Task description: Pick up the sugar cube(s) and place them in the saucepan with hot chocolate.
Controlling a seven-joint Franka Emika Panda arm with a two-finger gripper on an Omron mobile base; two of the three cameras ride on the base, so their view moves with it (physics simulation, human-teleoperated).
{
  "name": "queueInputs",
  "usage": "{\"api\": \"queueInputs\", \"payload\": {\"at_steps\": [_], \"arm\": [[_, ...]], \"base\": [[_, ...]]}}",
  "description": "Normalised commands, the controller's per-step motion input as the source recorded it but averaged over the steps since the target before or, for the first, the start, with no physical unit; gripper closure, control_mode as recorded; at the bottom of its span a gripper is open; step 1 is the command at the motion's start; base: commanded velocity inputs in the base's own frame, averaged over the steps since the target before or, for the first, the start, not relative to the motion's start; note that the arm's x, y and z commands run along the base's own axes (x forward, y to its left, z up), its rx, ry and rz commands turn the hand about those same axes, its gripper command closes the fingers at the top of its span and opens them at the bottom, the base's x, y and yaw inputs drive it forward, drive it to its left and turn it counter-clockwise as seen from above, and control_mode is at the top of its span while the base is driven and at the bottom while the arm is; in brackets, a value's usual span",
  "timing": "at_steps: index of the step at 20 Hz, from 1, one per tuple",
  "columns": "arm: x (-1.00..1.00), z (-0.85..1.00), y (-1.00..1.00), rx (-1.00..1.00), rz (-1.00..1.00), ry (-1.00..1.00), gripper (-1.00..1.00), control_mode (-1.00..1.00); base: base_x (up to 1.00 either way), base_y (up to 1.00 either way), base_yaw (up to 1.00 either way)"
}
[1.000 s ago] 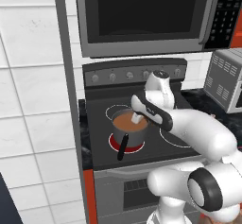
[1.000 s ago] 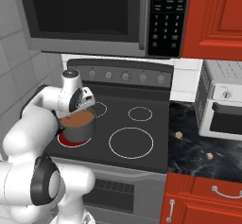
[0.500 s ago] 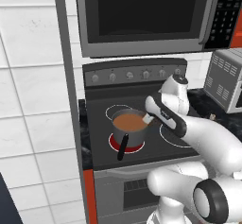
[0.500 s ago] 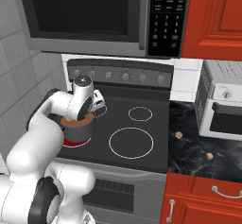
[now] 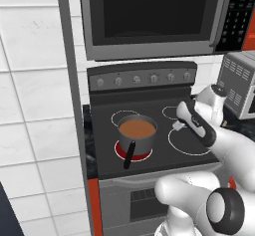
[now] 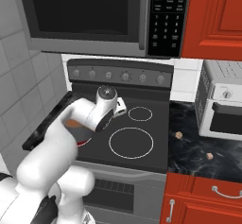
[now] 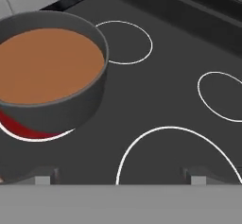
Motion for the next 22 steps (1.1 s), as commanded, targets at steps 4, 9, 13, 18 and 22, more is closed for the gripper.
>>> {"api": "queueInputs", "payload": {"at_steps": [4,9,13,18,22], "arm": [[0.00,0.04,-0.64,0.00,-0.19,0.00,-1.00,-1.00],[0.00,0.28,-0.67,-0.04,-0.27,0.00,-1.00,-1.00],[0.03,0.25,-0.76,-0.06,-0.33,0.00,-1.00,-1.00],[0.10,0.11,-0.76,-0.03,-0.38,0.00,-1.00,-1.00],[0.24,-0.06,-0.51,-0.04,-0.37,0.04,-1.00,-1.00]], "base": [[0.00,0.00,0.00],[0.00,0.00,0.00],[0.00,0.00,0.00],[0.00,0.00,0.00],[0.00,0.00,0.00]]}}
